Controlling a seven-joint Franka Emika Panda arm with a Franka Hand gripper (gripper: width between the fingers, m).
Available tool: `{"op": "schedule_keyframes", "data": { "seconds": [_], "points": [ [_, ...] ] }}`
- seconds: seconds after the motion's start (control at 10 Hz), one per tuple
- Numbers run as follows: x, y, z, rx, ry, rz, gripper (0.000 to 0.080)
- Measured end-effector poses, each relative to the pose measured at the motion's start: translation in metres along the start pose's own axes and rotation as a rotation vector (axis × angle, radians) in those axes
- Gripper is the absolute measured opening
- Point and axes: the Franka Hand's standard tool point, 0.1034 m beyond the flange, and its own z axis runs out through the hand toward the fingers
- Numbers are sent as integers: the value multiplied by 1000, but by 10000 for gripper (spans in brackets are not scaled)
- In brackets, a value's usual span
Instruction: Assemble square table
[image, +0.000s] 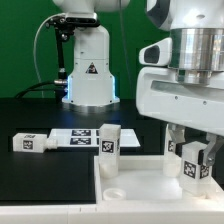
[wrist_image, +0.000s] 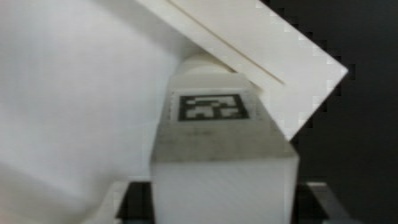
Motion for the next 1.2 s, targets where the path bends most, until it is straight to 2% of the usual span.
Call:
{"op": "schedule_keyframes", "data": {
  "seconds": [0.3,0.4,0.5,0.6,0.7,0.8,0.9,1.0,1.1,1.2],
  "points": [
    [5,9,2,45,-108,422,284],
    [5,11,2,58,-130,505,284],
    [5,11,1,58,-127,490,285],
    [5,11,2,58,-127,476,346],
    [3,10,1,59,-126,468,523],
    [-6,4,-3,73,-102,334,523],
    [-8,-3,-6,110,-81,145,625],
    [-12,-6,-5,133,-66,-15,625],
    [-18,-8,-5,140,-62,-128,645],
    [-16,-8,-5,140,-55,-170,645]
  ]
}}
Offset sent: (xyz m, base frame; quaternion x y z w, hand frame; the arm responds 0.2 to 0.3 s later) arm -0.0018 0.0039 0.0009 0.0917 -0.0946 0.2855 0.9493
